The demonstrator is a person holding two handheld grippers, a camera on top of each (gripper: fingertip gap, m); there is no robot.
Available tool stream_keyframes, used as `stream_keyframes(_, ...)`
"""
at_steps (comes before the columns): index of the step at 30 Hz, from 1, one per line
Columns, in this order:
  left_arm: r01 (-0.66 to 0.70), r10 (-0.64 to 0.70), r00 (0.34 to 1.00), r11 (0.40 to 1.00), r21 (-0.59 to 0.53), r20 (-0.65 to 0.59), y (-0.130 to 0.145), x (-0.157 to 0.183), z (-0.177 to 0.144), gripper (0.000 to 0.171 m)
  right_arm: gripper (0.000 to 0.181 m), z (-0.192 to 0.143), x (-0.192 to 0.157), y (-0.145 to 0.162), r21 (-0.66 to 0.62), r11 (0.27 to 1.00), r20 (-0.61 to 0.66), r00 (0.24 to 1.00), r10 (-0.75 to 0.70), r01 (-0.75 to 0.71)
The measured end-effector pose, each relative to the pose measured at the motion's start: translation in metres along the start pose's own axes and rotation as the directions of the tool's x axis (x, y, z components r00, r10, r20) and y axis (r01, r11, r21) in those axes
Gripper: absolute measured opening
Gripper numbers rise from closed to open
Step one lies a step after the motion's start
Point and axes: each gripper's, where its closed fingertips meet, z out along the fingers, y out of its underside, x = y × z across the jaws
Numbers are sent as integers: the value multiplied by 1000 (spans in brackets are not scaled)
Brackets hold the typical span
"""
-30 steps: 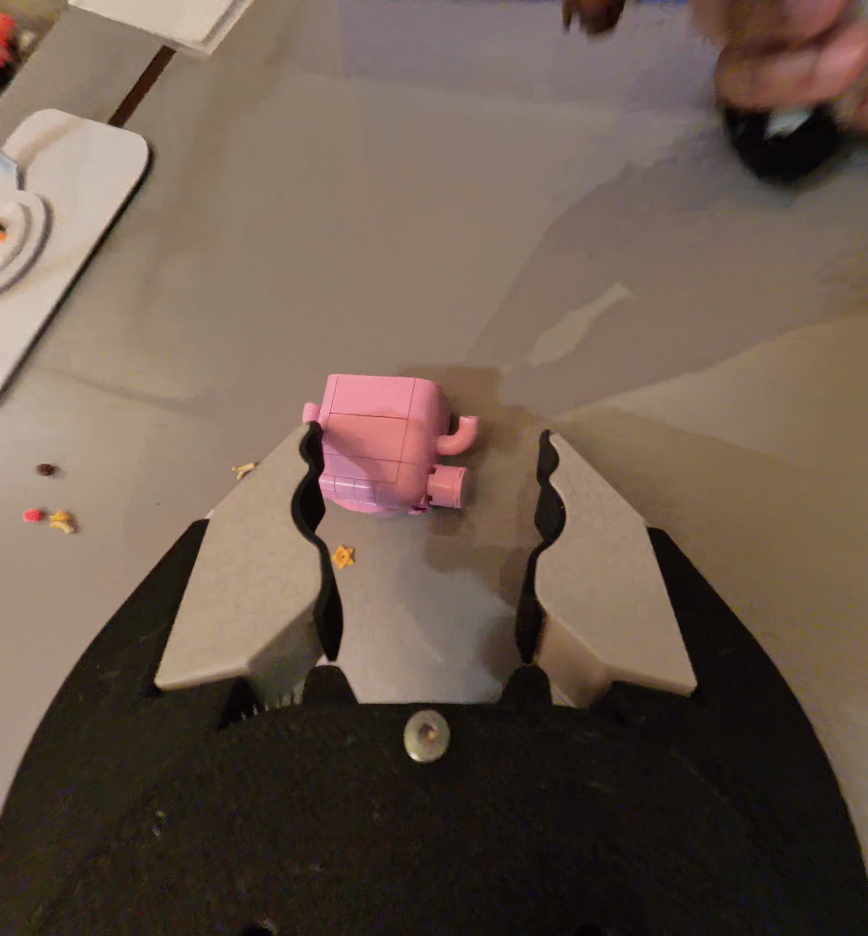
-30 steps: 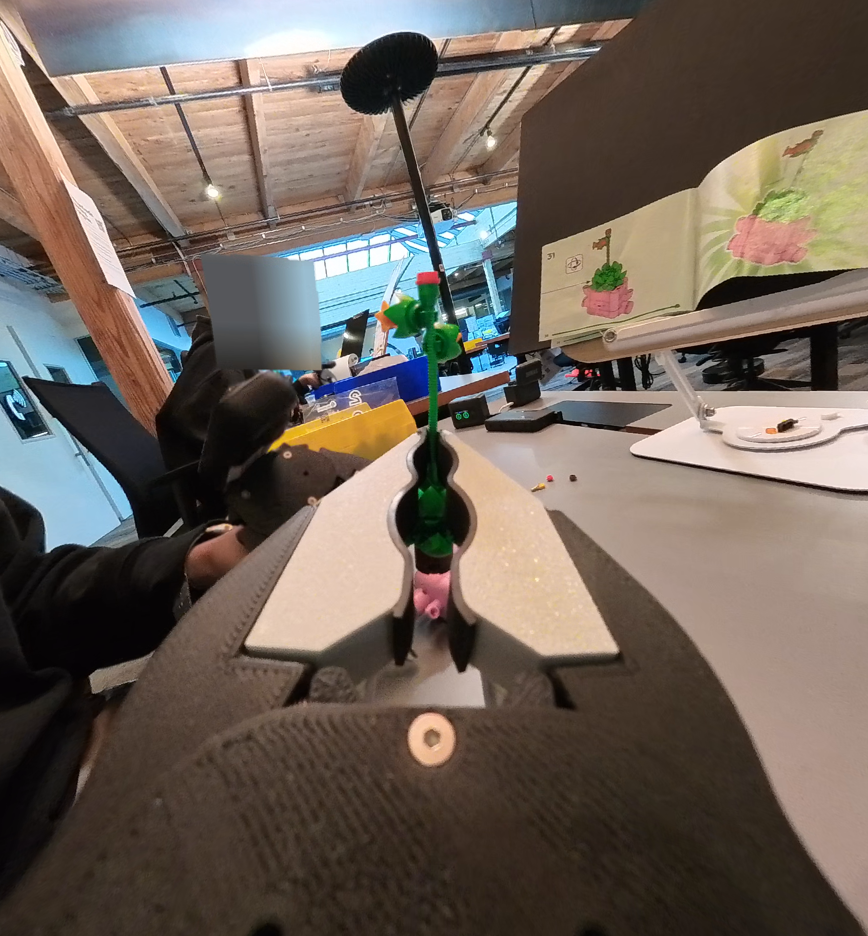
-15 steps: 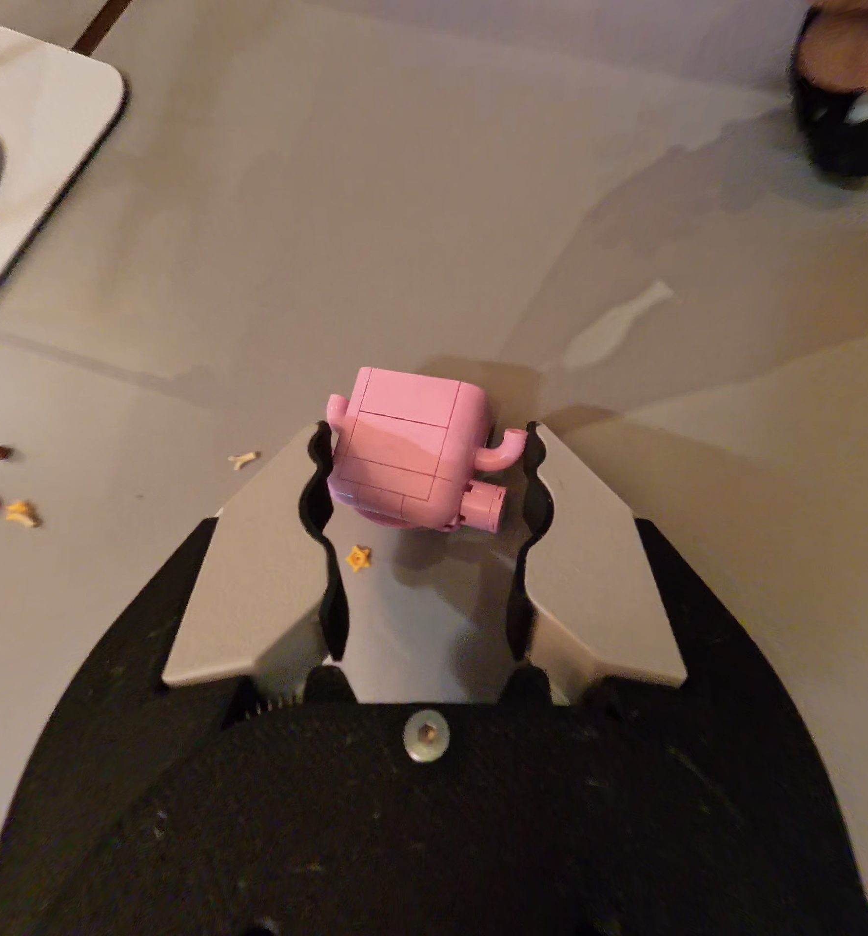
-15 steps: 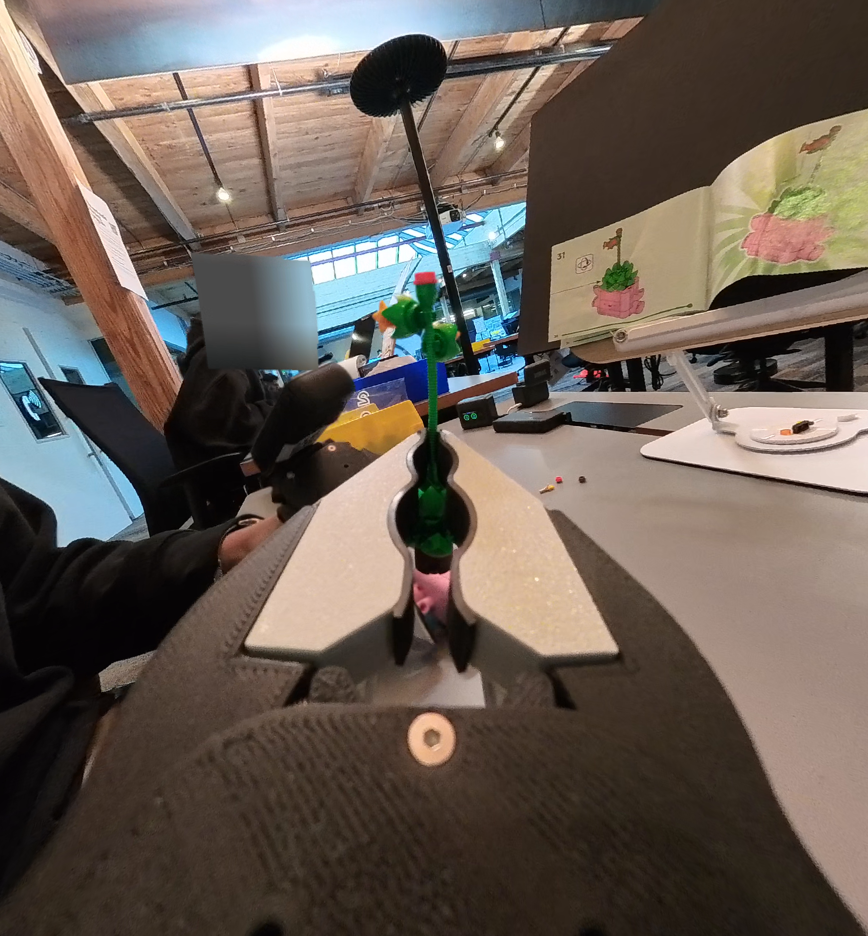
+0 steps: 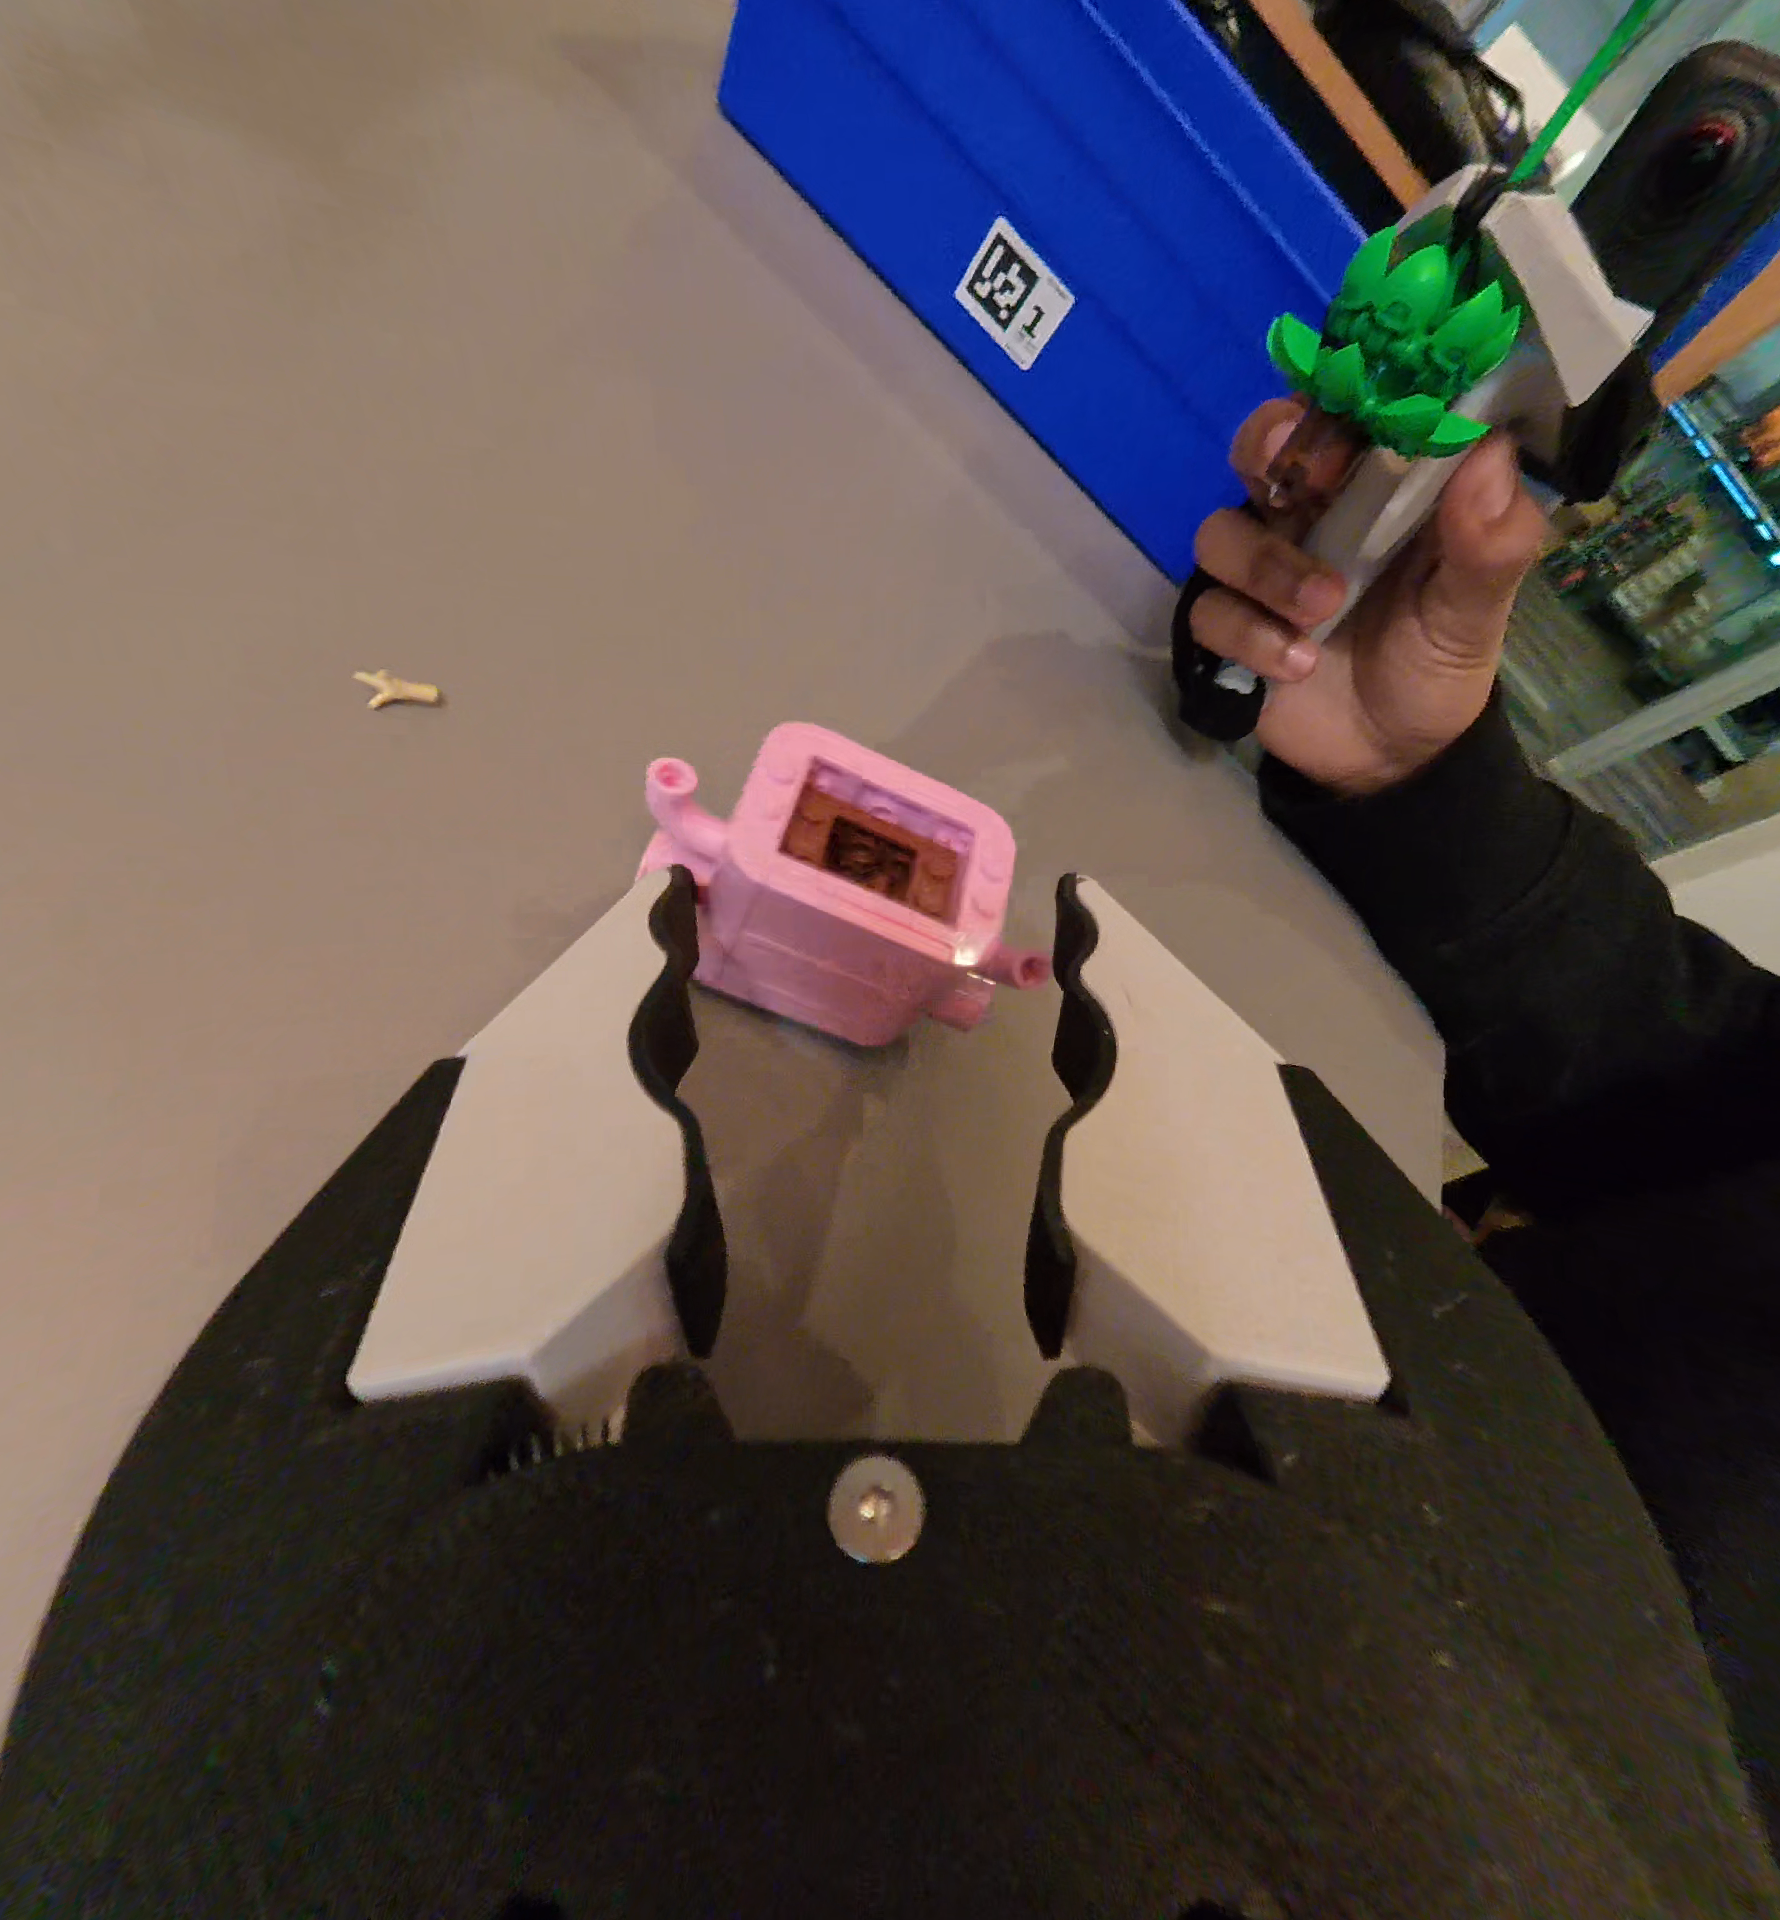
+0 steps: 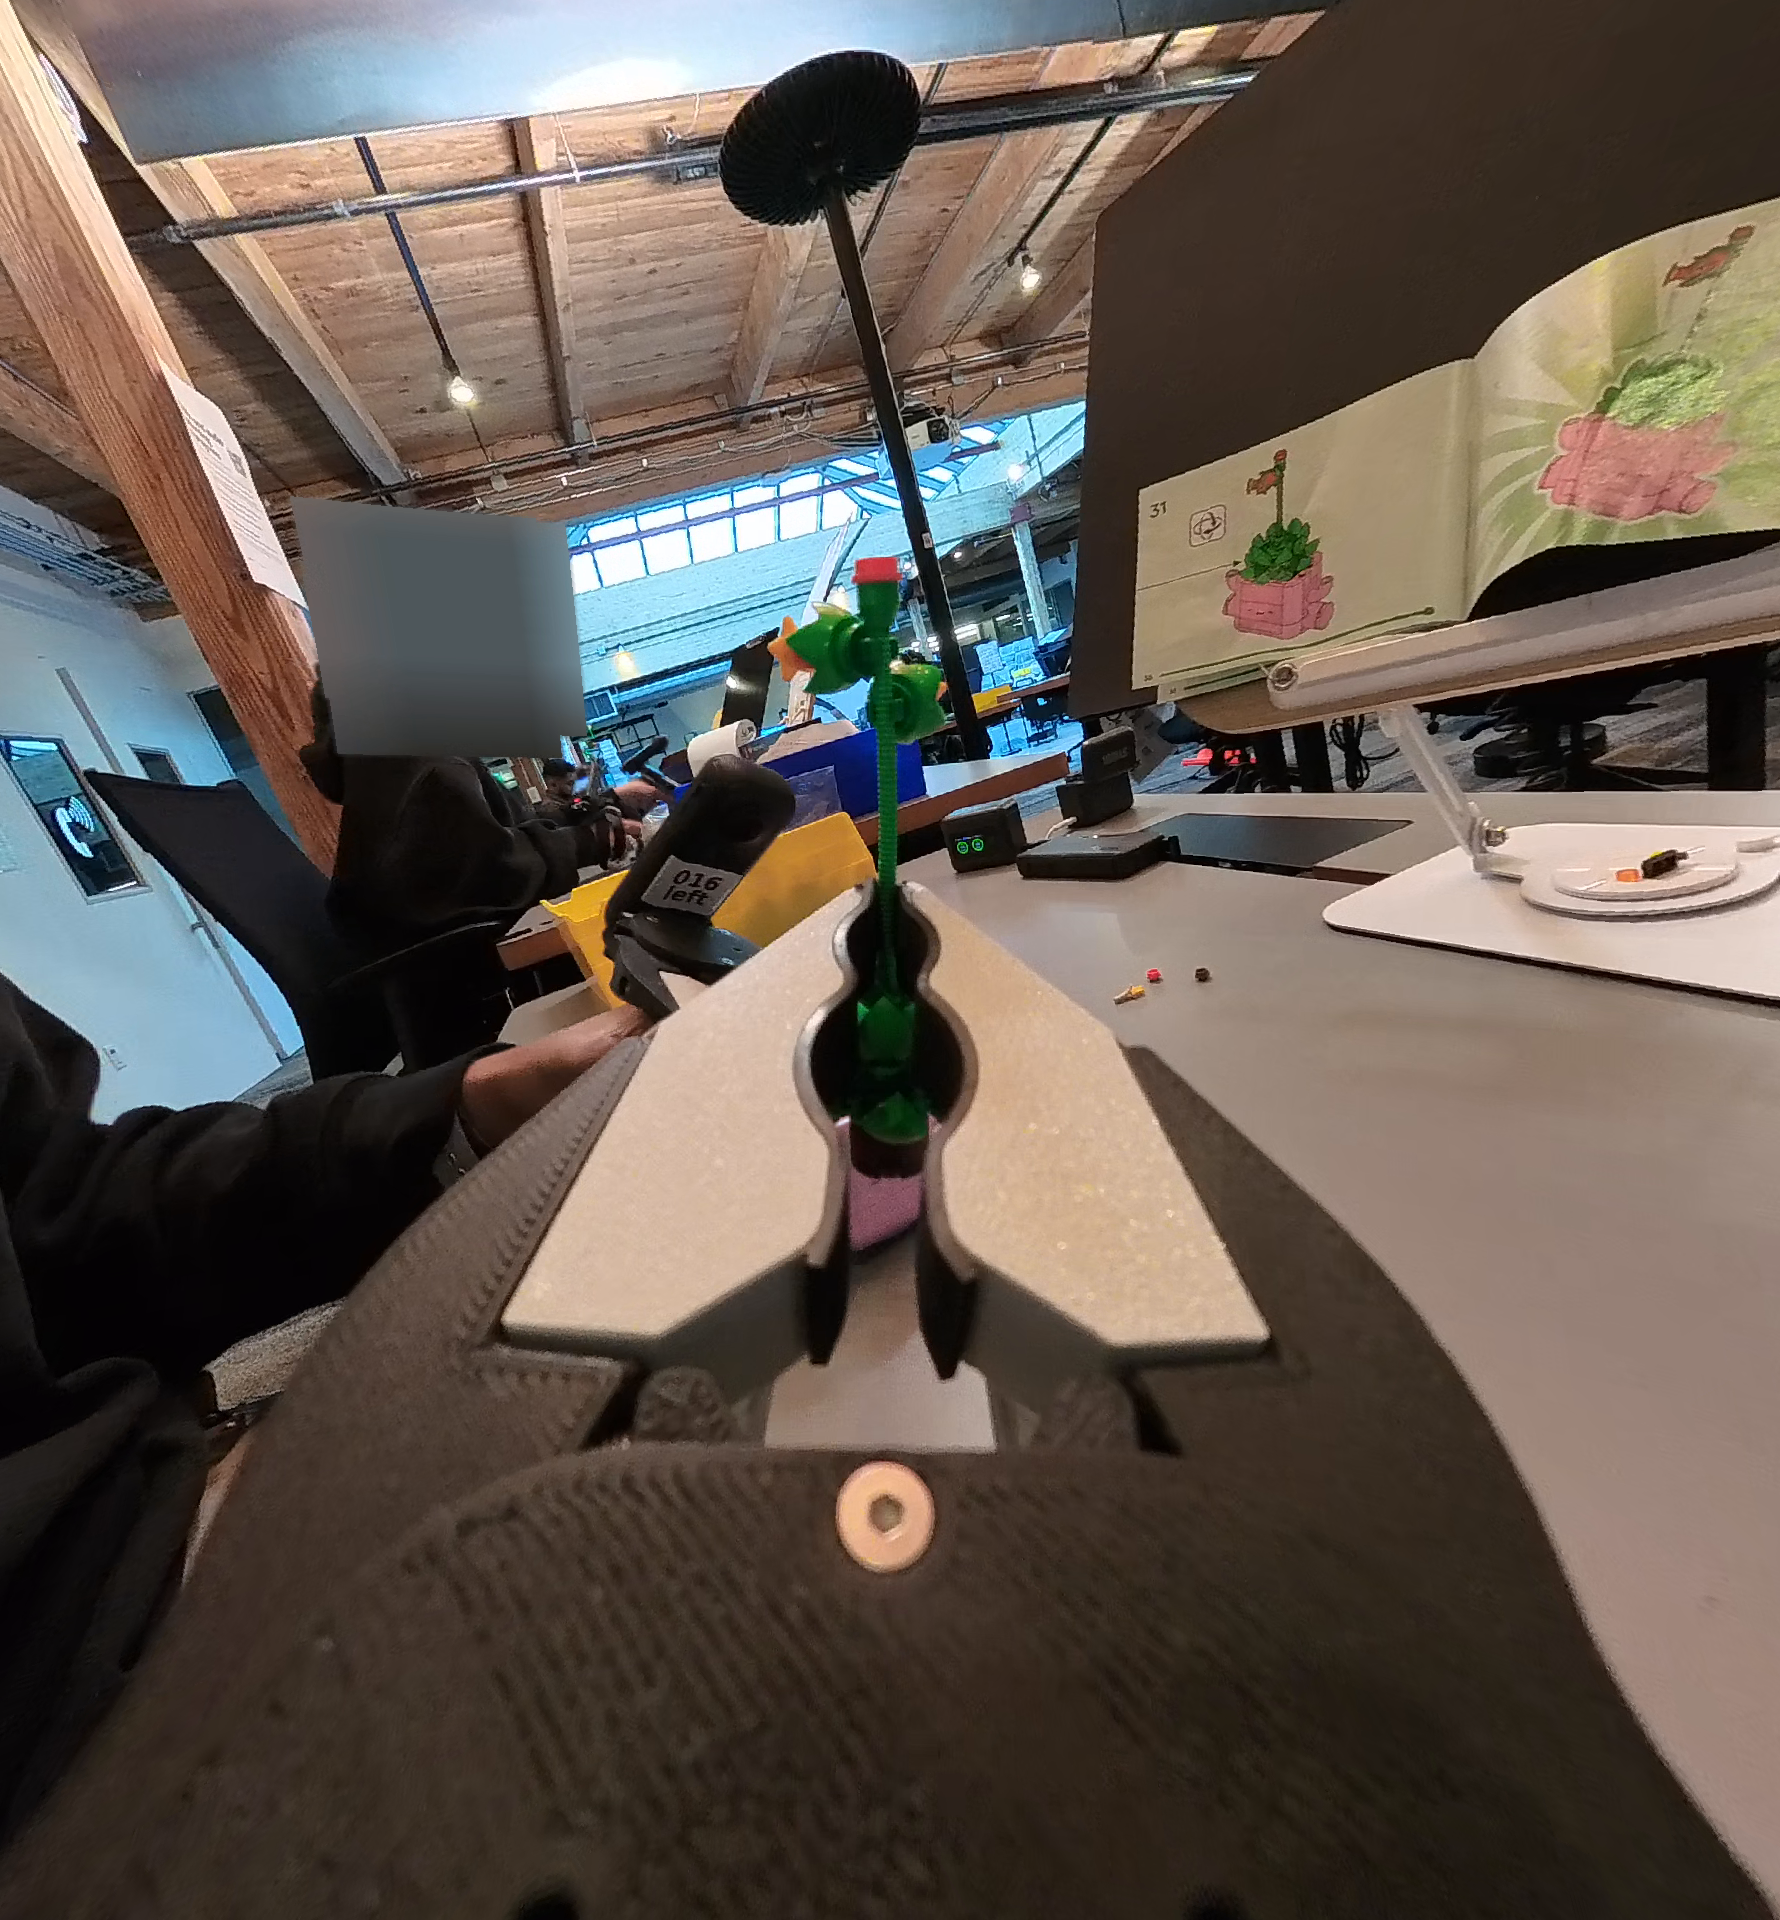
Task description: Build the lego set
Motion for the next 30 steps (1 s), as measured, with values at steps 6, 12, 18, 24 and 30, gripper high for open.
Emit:
stream_keyframes(6,23,-22,1000,1000,-9,17,9,-2,-8,68,0,0,0,0,-2,1000,0,1000,0,0)
stream_keyframes(12,-35,26,988,997,62,151,11,4,-18,81,0,-1,1,0,1,1000,-2,1000,3,-3)
stream_keyframes(18,-232,199,915,971,54,352,5,10,-5,99,0,1,-1,2,-4,1000,7,1000,6,-6)
stream_keyframes(24,-221,254,860,967,-126,443,14,-15,11,77,0,0,-1,1,0,1000,2,1000,2,-2)
stream_keyframes(30,-245,266,924,964,-106,274,14,1,14,55,0,1,-1,2,-7,1000,8,1000,9,-9)
